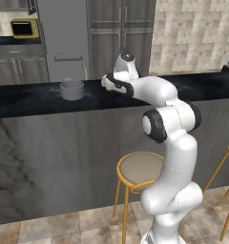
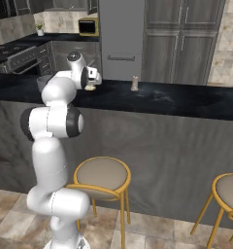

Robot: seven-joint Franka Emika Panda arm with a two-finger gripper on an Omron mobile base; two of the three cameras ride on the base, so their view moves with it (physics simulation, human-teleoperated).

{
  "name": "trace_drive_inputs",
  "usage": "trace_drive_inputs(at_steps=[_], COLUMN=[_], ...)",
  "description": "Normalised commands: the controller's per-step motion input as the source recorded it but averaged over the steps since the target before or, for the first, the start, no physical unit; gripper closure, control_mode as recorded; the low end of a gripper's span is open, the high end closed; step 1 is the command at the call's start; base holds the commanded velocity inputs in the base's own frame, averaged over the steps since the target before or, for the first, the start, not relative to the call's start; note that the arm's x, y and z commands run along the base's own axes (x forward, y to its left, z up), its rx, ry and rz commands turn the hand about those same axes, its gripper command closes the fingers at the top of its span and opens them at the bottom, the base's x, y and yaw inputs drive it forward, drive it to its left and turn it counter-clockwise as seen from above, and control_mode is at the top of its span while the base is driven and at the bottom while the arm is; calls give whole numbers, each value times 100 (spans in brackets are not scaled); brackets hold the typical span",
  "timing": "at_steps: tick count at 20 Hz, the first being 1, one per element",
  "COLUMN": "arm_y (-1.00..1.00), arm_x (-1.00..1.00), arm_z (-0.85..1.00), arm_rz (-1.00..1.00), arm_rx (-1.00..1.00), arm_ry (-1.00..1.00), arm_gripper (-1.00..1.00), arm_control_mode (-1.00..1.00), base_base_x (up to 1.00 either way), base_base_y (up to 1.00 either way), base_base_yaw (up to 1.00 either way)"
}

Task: Pick the candle and candle from the dining table and place them in the open cabinet. Close the cabinet after placing the objects.

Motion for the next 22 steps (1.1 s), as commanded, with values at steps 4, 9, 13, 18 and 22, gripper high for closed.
trace_drive_inputs(at_steps=[4,9,13,18,22], arm_y=[0,0,0,0,0], arm_x=[21,23,24,25,22], arm_z=[-1,-4,-9,-9,-6], arm_rz=[0,0,0,0,0], arm_rx=[0,0,0,0,0], arm_ry=[0,0,0,0,0], arm_gripper=[-100,-100,-100,-100,-100], arm_control_mode=[-100,-100,-100,-100,-100], base_base_x=[0,0,0,0,0], base_base_y=[0,0,0,0,0], base_base_yaw=[0,0,0,0,0])
